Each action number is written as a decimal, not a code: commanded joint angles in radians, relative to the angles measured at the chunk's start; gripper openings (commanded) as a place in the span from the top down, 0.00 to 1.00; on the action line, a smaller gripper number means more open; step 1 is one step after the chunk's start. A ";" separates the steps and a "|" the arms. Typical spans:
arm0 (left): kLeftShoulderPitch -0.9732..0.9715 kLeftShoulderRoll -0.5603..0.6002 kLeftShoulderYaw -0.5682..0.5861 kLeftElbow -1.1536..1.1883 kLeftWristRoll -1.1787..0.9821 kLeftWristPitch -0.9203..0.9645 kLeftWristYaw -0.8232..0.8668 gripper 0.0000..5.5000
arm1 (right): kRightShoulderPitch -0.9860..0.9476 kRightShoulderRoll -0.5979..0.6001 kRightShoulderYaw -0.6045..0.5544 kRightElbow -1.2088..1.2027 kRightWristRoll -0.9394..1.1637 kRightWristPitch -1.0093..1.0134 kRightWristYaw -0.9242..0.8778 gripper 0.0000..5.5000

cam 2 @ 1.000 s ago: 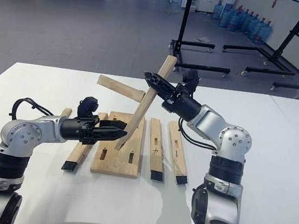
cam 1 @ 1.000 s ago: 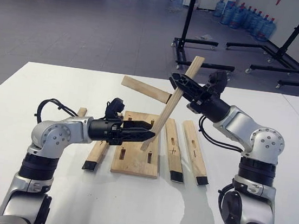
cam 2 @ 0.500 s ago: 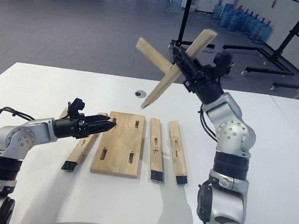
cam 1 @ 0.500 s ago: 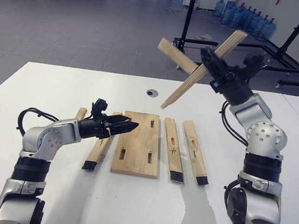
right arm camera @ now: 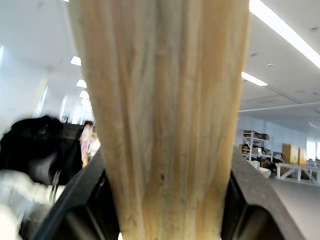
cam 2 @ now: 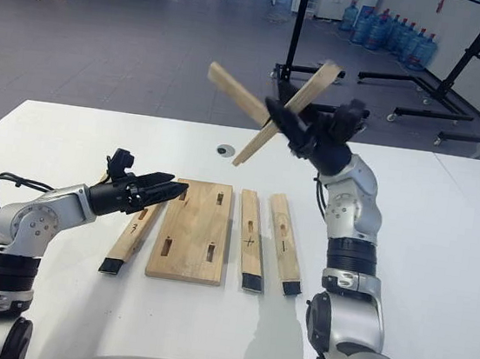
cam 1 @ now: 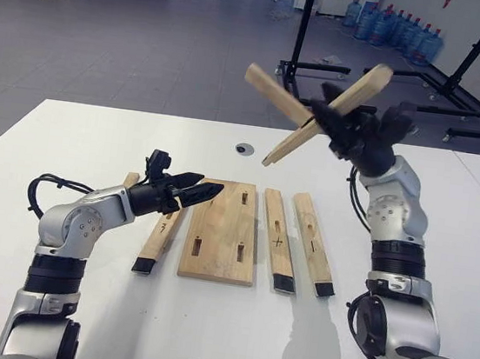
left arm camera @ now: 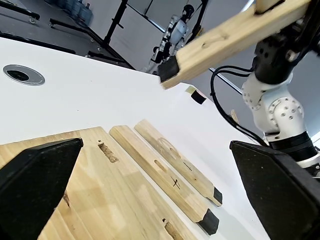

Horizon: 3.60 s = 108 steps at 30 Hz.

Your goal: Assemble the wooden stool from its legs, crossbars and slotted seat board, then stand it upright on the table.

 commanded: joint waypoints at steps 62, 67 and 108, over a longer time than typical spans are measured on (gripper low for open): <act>0.084 -0.032 -0.111 -0.052 0.025 0.000 0.009 0.02 | -0.227 0.050 0.076 0.646 -0.022 -0.389 0.361 0.62; 0.087 -0.034 -0.116 -0.056 0.025 0.001 0.006 0.02 | -0.211 0.064 0.075 0.654 -0.025 -0.403 0.361 0.62; 0.056 -0.034 -0.156 -0.039 0.024 0.016 -0.019 0.02 | -0.105 0.105 0.032 0.620 -0.017 -0.431 0.361 0.62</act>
